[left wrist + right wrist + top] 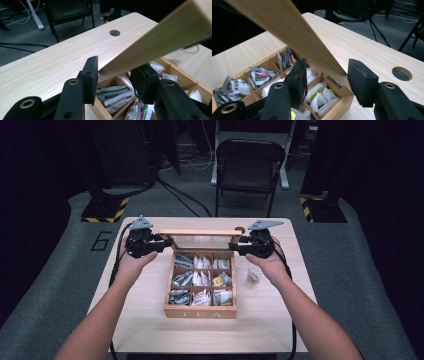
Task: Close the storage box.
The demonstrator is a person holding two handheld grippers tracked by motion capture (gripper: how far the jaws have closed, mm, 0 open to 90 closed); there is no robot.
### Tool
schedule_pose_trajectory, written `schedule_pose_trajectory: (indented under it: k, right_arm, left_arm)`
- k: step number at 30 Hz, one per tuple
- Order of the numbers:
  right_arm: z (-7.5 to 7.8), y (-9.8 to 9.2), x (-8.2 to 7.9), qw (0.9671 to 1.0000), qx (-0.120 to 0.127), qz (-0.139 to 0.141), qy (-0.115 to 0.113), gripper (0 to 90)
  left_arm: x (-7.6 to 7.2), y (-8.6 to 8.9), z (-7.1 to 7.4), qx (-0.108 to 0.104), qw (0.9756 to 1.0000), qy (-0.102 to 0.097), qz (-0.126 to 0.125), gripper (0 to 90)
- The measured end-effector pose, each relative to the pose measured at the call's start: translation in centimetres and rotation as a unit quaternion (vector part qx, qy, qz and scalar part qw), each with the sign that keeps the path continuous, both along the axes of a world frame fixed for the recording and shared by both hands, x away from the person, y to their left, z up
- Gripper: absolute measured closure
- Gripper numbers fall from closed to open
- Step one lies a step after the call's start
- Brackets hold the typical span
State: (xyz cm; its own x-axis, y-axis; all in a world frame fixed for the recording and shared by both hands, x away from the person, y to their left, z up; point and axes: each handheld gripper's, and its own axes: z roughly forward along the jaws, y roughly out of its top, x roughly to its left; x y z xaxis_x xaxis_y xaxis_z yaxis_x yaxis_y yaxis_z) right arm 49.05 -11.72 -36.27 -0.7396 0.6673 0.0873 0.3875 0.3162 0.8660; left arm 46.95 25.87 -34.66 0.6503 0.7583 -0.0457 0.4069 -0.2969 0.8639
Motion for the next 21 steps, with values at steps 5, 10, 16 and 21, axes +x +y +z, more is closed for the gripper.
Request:
schedule_pose_trajectory:
  k: [5, 10, 16, 21]
  right_arm:
    - [0.2, 0.1, -1.2, 1.0, -0.003, 0.001, -0.004, 46.5]
    - [0.2, 0.1, -2.2, 1.0, -0.002, 0.0, -0.008, 45.1]
    - [0.1, 0.0, -3.6, 1.0, -0.003, -0.001, -0.008, 45.5]
    - [-0.2, 0.0, -4.8, 0.9999, -0.004, 0.002, -0.01, 45.4]
  left_arm:
    - [-0.7, 0.1, -0.4, -0.006, 1.0, 0.0, 0.0, 56.9]
    - [-1.3, 0.3, -0.9, -0.013, 0.9999, 0.004, -0.004, 55.7]
    - [-2.3, 0.4, -1.5, -0.012, 0.9999, 0.002, -0.007, 55.2]
    - [-3.2, 0.4, -2.1, -0.007, 0.9999, 0.005, -0.014, 54.3]
